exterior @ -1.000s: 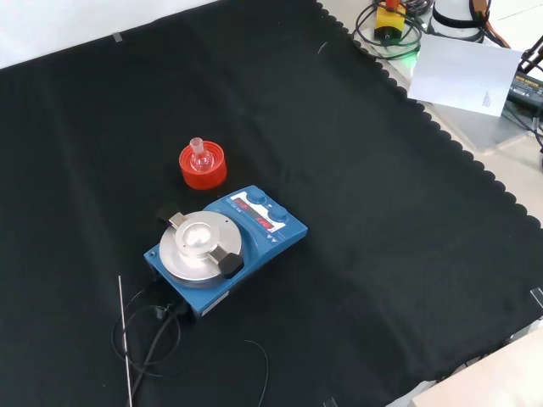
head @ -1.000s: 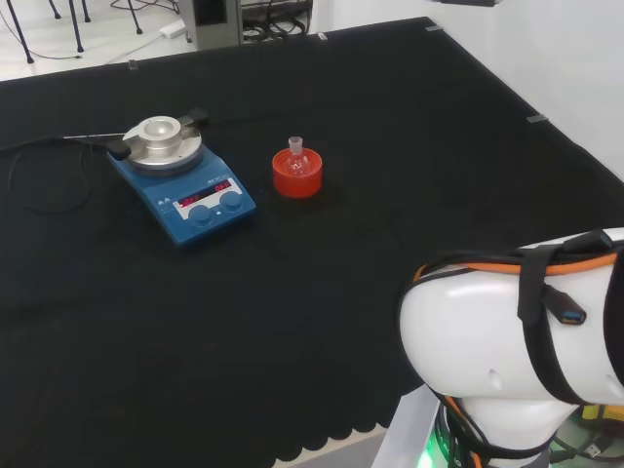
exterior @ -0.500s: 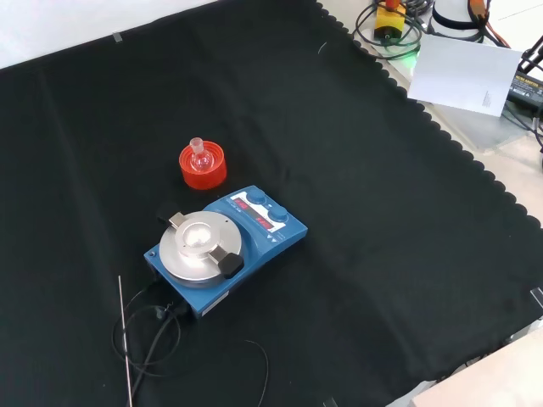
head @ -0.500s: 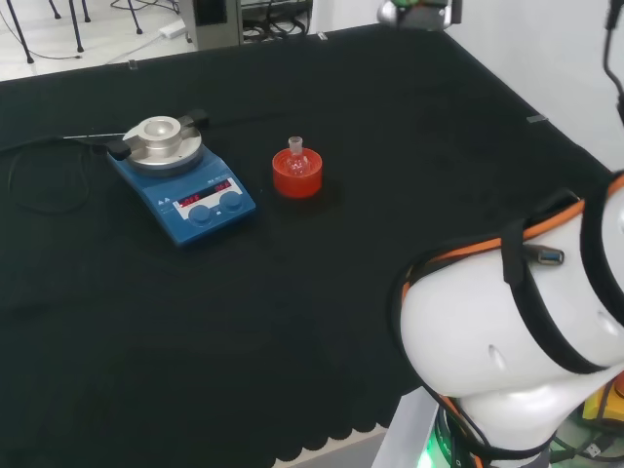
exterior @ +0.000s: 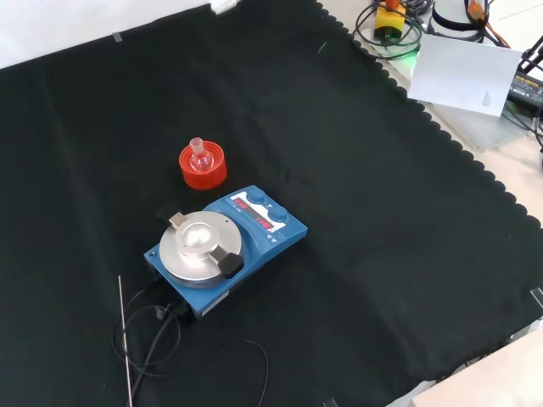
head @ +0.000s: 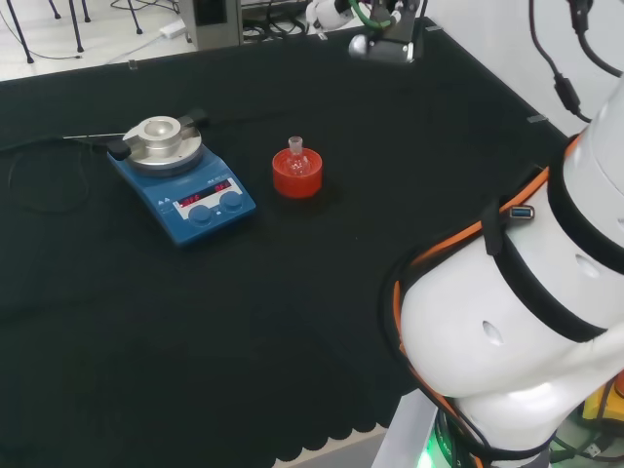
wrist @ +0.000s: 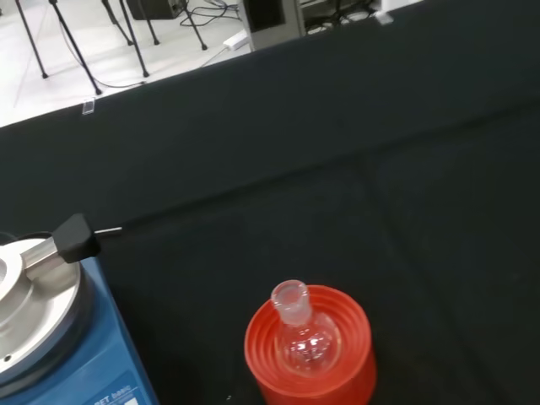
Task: Pick up the round-bottom flask.
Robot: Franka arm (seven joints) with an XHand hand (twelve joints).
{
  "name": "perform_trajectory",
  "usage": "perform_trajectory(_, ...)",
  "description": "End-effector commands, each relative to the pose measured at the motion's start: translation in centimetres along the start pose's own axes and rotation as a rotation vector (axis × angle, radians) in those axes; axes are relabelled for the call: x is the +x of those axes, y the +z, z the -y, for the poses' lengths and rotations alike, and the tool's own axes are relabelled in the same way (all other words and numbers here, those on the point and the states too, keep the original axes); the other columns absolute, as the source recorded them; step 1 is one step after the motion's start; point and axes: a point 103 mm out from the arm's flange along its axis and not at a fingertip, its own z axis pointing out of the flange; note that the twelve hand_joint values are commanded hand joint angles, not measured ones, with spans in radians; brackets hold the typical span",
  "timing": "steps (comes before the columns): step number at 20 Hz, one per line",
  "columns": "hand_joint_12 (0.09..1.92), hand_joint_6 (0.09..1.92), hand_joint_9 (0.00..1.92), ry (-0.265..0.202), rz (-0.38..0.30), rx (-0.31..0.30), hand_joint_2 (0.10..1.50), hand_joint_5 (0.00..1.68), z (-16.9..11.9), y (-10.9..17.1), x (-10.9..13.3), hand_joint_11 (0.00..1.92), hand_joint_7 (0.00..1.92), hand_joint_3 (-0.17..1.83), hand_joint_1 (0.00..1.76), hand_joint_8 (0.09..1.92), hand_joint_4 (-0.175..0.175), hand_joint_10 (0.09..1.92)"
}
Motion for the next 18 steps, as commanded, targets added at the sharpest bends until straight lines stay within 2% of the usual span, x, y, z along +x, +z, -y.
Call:
perform_trajectory(1, 1.25, 0.09, 0.31, -0.002, -0.052, 0.004, 0.81, 0.35, -2.6, 3.0, -0.9, 0.00, 0.15, 0.58, 0.76, 0.56, -0.032, 0.65)
perform_trajectory(7, 1.29, 0.09, 0.34, 0.017, -0.088, 0.051, 0.67, 0.41, -3.8, 6.4, -1.8, 0.00, 0.18, 0.73, 0.86, 0.57, -0.030, 0.65)
perform_trajectory(12, 1.30, 0.09, 0.34, 0.013, -0.087, 0.078, 0.65, 0.44, -4.8, 8.8, -2.4, 0.00, 0.18, 0.75, 0.88, 0.57, -0.029, 0.65)
perform_trajectory(18, 1.30, 0.09, 0.35, -0.007, -0.119, 0.097, 0.65, 0.46, -6.4, 11.8, -3.1, 0.00, 0.17, 0.76, 0.88, 0.57, -0.019, 0.65)
